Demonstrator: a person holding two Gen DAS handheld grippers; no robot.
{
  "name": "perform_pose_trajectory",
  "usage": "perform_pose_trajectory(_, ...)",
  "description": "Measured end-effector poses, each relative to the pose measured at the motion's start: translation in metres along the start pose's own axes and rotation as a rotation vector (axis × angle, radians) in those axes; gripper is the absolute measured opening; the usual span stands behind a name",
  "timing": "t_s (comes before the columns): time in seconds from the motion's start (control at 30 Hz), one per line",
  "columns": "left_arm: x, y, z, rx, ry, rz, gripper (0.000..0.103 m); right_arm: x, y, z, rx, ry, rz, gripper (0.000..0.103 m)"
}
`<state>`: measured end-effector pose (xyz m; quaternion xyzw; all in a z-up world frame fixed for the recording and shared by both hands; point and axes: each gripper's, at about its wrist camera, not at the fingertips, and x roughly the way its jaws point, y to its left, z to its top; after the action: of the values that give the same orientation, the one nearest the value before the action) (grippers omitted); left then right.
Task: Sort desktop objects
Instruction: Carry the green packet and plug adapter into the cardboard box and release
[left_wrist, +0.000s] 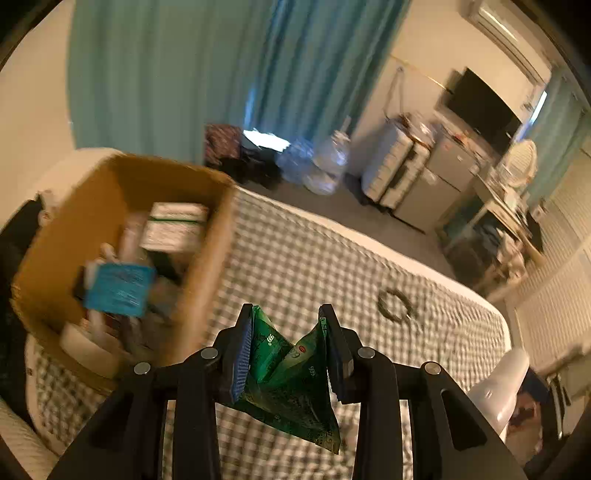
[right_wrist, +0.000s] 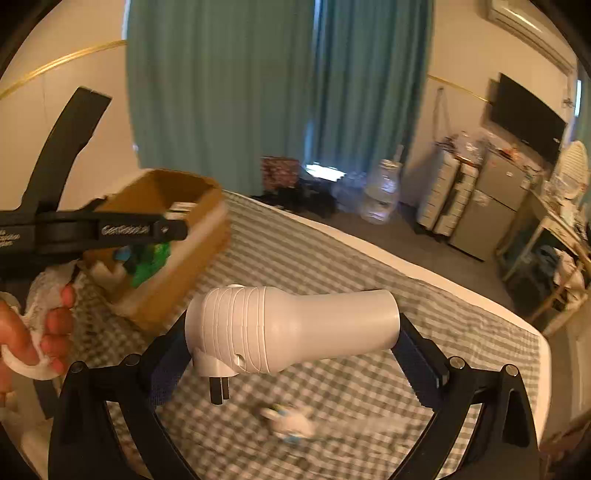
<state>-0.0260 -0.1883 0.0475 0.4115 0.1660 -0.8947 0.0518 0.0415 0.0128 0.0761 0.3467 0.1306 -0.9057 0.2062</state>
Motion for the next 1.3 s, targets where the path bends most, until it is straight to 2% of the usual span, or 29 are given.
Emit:
perform_pose_trajectory(0.17, -0.031, 0.049, 0.016, -0.071, -0.115, 0.05, 0.035, 0.013, 0.043, 0.024, -0.03, -0.02, 0.098, 0.1)
perform_pose_trajectory(0.27, -0.036, 0.078, 0.024, -0.104, -0.152, 0.123, 0.036, 0.028, 0.068, 0.043, -0.028, -0.027, 0.177, 0.1)
perform_pose_trajectory(0.4, -0.027, 0.119, 0.022, -0.192, -0.134, 0.15, 0.036, 0.057, 0.09, 0.069, 0.027, -0.018, 0.286, 0.1)
perform_pose_trajectory(0.53, -0.007, 0.149, 0.018, -0.232, -0.1, 0.21, 0.036, 0.087, 0.105, 0.09, 0.067, -0.002, 0.333, 0.1)
perform_pose_trajectory(0.73, 0.021, 0.179, 0.015, -0.331, -0.081, 0.209, 0.038, 0.134, 0.123, 0.118, 0.107, 0.051, 0.385, 0.1)
perform_pose_trajectory(0.8, 0.024, 0.179, 0.017, -0.344, -0.106, 0.235, 0.046, 0.142, 0.125, 0.123, 0.121, 0.066, 0.4, 0.1)
perform_pose_trajectory(0.83, 0.023, 0.18, 0.019, -0.347, -0.129, 0.245, 0.062, 0.145, 0.127, 0.127, 0.133, 0.065, 0.413, 0.1)
perform_pose_trajectory(0.87, 0.021, 0.18, 0.021, -0.353, -0.147, 0.252, 0.087, 0.147, 0.127, 0.129, 0.136, 0.06, 0.421, 0.1)
perform_pose_trajectory(0.9, 0.018, 0.18, 0.022, -0.366, -0.171, 0.262, 0.098, 0.147, 0.127, 0.134, 0.138, 0.048, 0.429, 0.101)
perform_pose_trajectory(0.93, 0.015, 0.18, 0.022, -0.384, -0.2, 0.27, 0.103, 0.148, 0.127, 0.137, 0.144, 0.039, 0.432, 0.102)
perform_pose_trajectory(1.03, 0.014, 0.184, 0.024, -0.41, -0.229, 0.269, 0.103, 0.147, 0.122, 0.148, 0.168, 0.021, 0.438, 0.103)
perform_pose_trajectory(1.2, 0.023, 0.185, 0.023, -0.411, -0.172, 0.361, 0.103, 0.14, 0.108, 0.156, 0.194, 0.003, 0.445, 0.103)
perform_pose_trajectory(1.3, 0.013, 0.185, 0.022, -0.425, -0.194, 0.395, 0.103, 0.134, 0.105, 0.163, 0.178, 0.006, 0.439, 0.103)
